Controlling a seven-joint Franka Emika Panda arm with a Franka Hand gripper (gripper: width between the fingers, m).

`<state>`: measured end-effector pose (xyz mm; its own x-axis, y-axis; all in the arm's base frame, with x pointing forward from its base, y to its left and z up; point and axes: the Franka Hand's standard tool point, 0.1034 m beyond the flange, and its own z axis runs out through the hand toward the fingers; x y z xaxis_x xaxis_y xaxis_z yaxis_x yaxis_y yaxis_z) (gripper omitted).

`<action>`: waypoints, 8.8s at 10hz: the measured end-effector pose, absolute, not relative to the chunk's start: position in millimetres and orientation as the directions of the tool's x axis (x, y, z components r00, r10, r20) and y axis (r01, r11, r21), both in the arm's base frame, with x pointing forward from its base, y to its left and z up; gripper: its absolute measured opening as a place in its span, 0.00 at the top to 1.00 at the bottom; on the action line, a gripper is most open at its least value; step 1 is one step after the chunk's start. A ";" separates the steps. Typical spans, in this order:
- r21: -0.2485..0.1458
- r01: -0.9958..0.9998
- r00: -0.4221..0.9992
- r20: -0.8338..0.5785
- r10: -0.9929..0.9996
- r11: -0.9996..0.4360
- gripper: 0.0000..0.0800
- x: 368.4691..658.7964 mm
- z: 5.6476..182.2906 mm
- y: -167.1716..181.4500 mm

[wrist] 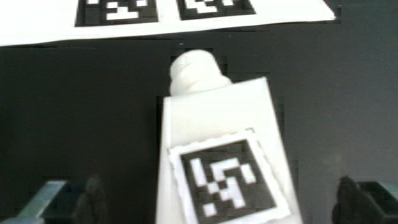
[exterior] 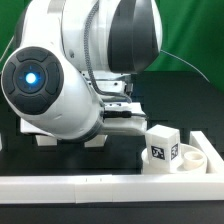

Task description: Assemble stool

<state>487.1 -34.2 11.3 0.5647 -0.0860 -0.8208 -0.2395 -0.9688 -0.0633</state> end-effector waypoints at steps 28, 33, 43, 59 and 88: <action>-0.209 -0.301 0.919 0.196 -0.342 -0.930 0.59 586.7 139.8 100.2; -0.263 -0.299 0.850 0.364 -0.381 -0.917 0.59 583.9 138.8 128.6; -0.198 -0.176 0.828 0.500 -0.254 -0.964 0.59 591.6 108.1 97.4; -0.206 -0.177 0.836 0.484 -0.258 -0.962 0.59 606.1 80.2 113.2; -0.157 -0.126 0.989 0.050 -0.136 -0.979 0.19 590.0 91.8 84.7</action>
Offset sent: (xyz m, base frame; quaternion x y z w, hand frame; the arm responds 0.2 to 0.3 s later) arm 0.0000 0.0000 0.0000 0.0000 0.0000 0.0000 1.0000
